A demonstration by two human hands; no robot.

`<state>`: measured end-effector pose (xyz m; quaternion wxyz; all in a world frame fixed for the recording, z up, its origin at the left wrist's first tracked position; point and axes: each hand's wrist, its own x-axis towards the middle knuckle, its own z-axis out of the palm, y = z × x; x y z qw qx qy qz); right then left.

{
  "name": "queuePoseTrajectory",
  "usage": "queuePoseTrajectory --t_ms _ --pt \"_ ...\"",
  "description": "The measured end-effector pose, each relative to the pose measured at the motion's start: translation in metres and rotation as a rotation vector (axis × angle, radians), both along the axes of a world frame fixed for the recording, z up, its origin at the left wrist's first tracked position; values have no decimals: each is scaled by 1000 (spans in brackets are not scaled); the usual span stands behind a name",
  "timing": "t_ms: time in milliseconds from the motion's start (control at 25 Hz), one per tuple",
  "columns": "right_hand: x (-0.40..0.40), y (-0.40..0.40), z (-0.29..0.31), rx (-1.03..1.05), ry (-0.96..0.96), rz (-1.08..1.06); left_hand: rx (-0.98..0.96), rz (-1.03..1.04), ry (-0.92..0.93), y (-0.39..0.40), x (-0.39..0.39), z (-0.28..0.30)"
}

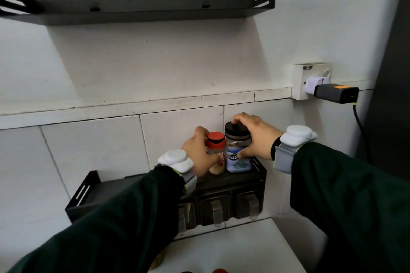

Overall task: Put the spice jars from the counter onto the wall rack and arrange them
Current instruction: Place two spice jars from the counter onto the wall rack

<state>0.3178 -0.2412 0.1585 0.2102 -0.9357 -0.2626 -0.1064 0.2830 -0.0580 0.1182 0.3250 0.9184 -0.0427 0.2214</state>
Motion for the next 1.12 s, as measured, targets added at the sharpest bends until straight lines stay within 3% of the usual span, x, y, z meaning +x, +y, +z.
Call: queuePoseTrajectory --t_ms 320,640,760,960,1120 --pt "-5 -5 -16 -52 -123 -5 -61 80 40 -2 5 -15" --pt "-27 2 -20 -98 -170 -136 48 85 126 2 -4 -18" --pt "-46 0 -22 -134 -208 -184 82 84 92 14 -35 -15" --pt "-93 12 -26 -203 -236 -160 347 131 -77 45 -116 -17" --pt "-134 38 -48 -202 -142 -72 348 128 28 87 -177 -45"
